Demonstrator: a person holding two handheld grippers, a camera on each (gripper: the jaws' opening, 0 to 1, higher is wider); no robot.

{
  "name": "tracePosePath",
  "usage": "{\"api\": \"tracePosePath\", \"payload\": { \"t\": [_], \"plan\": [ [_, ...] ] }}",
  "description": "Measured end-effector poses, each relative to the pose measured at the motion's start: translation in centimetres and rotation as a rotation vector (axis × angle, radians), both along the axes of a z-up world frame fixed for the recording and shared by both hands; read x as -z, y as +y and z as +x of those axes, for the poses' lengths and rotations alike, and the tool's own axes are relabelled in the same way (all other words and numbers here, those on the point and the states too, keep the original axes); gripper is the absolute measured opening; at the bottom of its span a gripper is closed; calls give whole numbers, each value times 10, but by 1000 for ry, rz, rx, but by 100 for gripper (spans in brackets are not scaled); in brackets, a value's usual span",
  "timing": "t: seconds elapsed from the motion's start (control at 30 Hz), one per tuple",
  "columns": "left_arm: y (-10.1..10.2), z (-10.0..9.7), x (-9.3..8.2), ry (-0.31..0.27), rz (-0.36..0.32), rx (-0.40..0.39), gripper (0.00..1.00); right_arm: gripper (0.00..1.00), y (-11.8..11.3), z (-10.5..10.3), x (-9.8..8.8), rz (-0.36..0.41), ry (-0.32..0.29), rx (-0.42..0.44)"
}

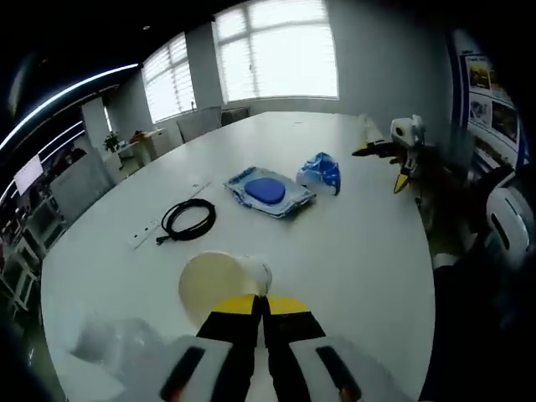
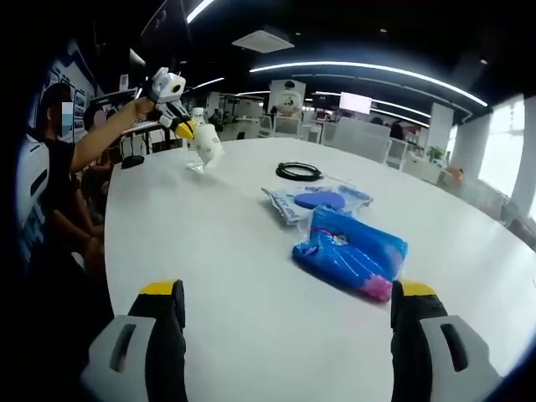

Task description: Arrange the tabletop items into an orderly group along one side of the table until the central work area is clear of visible clutter.

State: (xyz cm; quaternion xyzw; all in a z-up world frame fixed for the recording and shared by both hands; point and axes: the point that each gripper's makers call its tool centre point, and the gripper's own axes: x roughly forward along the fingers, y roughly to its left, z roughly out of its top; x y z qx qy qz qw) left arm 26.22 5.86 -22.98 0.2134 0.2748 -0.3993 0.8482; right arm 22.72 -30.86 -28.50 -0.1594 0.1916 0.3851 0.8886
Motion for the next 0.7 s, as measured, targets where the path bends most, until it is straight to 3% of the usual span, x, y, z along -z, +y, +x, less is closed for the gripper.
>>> {"api": "tracePosePath", "payload": {
  "t": [0.37, 0.47, 0.7],
  "plan": [
    [13, 3, 10, 45, 146, -20, 0, 100, -1, -2, 5, 5, 8, 0],
    [21, 6, 15, 58, 227, -32, 0, 100, -2, -2, 6, 6, 9, -1],
    [17, 9, 21, 86, 282, -11, 0, 100, -4, -4, 9, 9, 12, 0]
  ]
}}
